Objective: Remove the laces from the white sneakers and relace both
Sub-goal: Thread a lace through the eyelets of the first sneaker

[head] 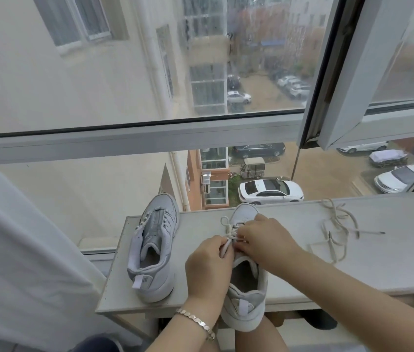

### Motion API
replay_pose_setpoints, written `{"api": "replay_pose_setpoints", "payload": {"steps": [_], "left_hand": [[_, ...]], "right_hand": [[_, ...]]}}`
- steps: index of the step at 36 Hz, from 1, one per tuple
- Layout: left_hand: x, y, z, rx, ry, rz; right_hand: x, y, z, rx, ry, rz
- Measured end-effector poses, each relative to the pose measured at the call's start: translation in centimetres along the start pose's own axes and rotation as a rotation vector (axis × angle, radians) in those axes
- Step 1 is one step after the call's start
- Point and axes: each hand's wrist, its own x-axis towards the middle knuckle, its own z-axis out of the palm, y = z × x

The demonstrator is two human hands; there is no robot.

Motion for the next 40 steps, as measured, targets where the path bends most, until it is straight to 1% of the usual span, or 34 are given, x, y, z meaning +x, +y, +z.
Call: {"api": "replay_pose_setpoints", "payload": {"steps": [2,4,6,10,12,13,14,15,16,17,18,20,21,22,23,24,25,27,28,29,30,32,34,36,39,40], "left_hand": [[-0.1,-0.1,-0.2,-0.006,-0.024,-0.001],[-0.2,-0.1,-0.4,-0.018,-0.052,0.000],[-0.4,0.0,-0.4,-0.022,-0.049,0.008],[-0.4,0.2,-0.2,-0.049,-0.016,-0.061],[-0.3,0.3,-0.3,-0.034,-0.012,-0.072],[-0.3,0.4,-0.3,-0.029,-0.017,-0.070],[-0.3,0.4,-0.3,-0.027,-0.027,-0.072],[-0.3,0.5,-0.3,-0.029,-0.037,-0.071],[-0.3,0.5,-0.4,-0.027,-0.046,-0.071],[-0.4,0.5,-0.3,-0.022,-0.054,-0.070],[-0.4,0.5,-0.4,-0.012,-0.060,-0.074],[-0.4,0.4,-0.5,0.006,-0.077,-0.099],[-0.4,0.3,-0.6,0.004,-0.096,-0.105],[-0.3,0.2,-0.7,-0.002,-0.118,-0.104],[-0.2,0.1,-0.8,-0.009,-0.140,-0.098],[-0.1,0.1,-0.9,-0.012,-0.160,-0.094],[0.0,0.0,-1.0,-0.019,-0.173,-0.085],[0.2,0.0,-1.0,-0.023,-0.205,-0.073],[0.2,0.0,-1.1,-0.018,-0.223,-0.066],[0.2,0.1,-1.1,-0.013,-0.234,-0.059],[0.2,0.1,-1.2,-0.014,-0.240,-0.054],[0.3,0.1,-1.3,-0.013,-0.250,-0.050],[0.4,0.1,-1.4,-0.010,-0.256,-0.049],[0.5,0.2,-1.4,-0.013,-0.248,-0.051],[0.4,0.1,-1.3,-0.014,-0.222,-0.049],[0.4,0.1,-1.2,-0.008,-0.211,-0.047]], "right_hand": [[0.1,0.0,0.6,-0.022,0.032,-0.048],[-0.2,0.2,0.9,0.072,0.113,-0.109],[-0.9,0.3,0.8,0.348,0.242,-0.156],[-2.9,-1.0,-2.9,1.025,0.401,-0.127],[-3.7,-1.3,-5.8,1.295,0.522,-0.216],[-4.2,-1.2,-7.4,1.375,0.582,-0.290],[-4.7,-1.2,-8.8,1.404,0.630,-0.363],[-5.1,-1.0,-9.9,1.385,0.654,-0.403],[-5.2,-0.9,-10.3,1.330,0.637,-0.402],[-5.2,-0.6,-10.3,1.266,0.568,-0.369],[-5.2,-0.5,-10.0,1.210,0.431,-0.318],[-5.4,-0.6,-8.7,1.086,0.042,-0.223],[-5.6,-0.7,-7.9,0.979,-0.116,-0.196],[-5.6,-0.5,-6.9,0.854,-0.189,-0.172],[-5.6,-0.2,-6.1,0.749,-0.206,-0.146],[-5.3,0.2,-5.3,0.694,-0.177,-0.099],[-4.9,0.9,-4.6,0.687,-0.110,-0.019],[-3.4,2.7,-3.1,0.662,0.109,0.124],[-2.6,3.6,-2.3,0.621,0.193,0.159],[-1.8,4.3,-1.6,0.562,0.210,0.164],[-1.1,4.8,-1.0,0.504,0.169,0.143],[0.2,5.6,0.5,0.395,0.013,0.110],[0.9,5.6,1.3,0.281,-0.099,0.109],[1.3,5.7,1.7,0.190,-0.125,0.120],[1.1,5.9,1.5,-0.024,-0.093,0.082],[0.8,6.0,1.4,-0.034,-0.086,0.074]]}}
